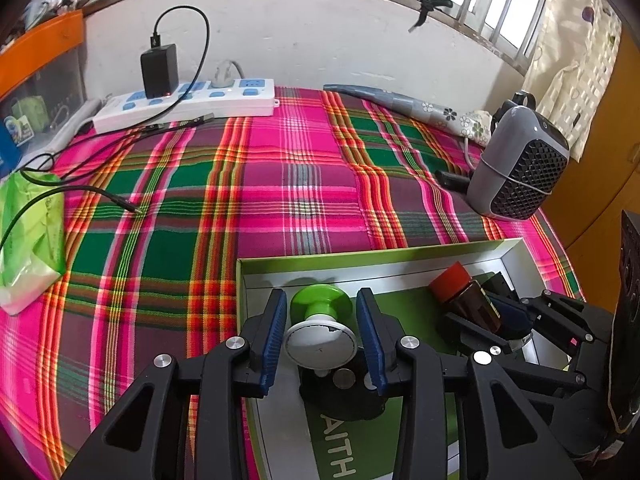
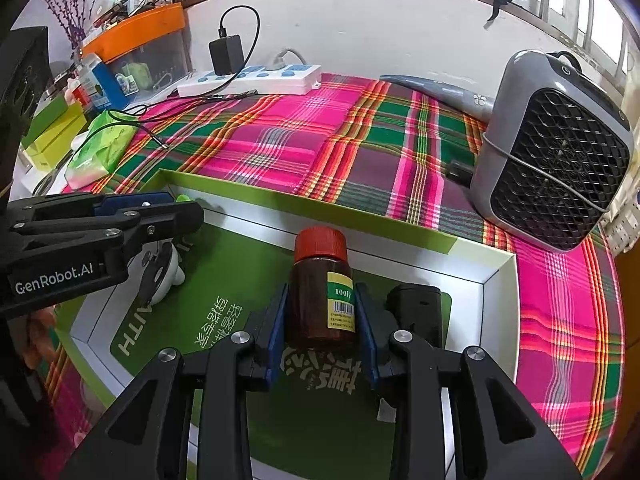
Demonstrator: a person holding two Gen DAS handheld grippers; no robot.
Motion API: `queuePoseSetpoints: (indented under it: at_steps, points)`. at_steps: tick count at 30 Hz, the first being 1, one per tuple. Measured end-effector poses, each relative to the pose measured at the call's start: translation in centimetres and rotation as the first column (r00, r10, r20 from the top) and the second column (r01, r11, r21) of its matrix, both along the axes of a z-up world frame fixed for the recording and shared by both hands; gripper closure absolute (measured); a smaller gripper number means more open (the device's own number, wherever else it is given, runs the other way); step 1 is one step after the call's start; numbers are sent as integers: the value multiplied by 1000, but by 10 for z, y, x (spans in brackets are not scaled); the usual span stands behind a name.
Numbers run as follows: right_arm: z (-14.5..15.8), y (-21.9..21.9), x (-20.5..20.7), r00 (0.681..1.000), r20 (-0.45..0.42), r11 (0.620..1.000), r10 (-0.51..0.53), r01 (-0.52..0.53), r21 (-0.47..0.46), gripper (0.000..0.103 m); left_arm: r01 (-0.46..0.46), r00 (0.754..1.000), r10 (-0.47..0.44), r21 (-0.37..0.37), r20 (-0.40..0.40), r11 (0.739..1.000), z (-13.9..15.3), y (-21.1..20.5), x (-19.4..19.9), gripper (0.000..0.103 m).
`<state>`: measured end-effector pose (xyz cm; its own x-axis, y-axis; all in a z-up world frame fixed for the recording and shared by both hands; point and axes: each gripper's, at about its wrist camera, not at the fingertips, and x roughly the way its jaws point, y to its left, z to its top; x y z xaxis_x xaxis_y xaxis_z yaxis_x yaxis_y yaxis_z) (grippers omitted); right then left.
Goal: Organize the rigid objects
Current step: 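Lower holder into box and open left tool while right tool releases bottle there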
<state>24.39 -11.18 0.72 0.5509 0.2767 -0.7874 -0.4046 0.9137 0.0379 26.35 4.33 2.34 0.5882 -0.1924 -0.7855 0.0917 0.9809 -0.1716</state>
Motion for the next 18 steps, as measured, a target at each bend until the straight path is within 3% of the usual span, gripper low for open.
queuePoseSetpoints:
  at_steps: [18]
  points:
    - [5,-4,-6,1000,5,999,-24,24,32,56,2,1000,-2,-1,8,1000,5,-1,-12,60]
